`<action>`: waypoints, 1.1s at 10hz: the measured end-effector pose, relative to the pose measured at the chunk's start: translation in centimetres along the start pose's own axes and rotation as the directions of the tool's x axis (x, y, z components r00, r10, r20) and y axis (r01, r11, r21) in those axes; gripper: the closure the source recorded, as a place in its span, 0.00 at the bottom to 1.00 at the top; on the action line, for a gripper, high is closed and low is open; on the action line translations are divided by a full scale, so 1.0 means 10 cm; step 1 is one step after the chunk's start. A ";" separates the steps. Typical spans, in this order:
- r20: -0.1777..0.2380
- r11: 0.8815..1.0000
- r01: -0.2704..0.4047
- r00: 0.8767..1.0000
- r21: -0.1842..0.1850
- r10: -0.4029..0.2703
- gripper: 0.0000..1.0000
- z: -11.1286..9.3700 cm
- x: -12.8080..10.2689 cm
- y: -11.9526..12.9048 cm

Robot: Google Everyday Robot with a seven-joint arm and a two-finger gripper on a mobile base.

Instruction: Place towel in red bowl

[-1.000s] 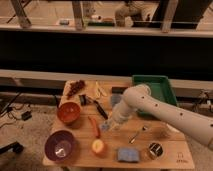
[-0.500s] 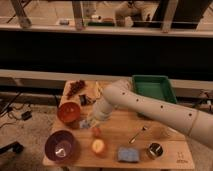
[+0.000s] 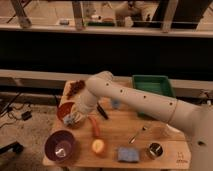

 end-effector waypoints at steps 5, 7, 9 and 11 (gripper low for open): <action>0.006 0.999 0.023 1.000 -0.035 -0.022 1.00 0.42 0.40 -0.27; -0.007 0.999 0.028 1.000 -0.041 -0.028 1.00 0.45 0.54 -0.42; -0.013 0.998 0.039 0.999 -0.041 -0.040 1.00 0.47 0.58 -0.56; -0.002 0.997 0.056 0.998 -0.046 -0.056 1.00 0.56 0.45 -0.59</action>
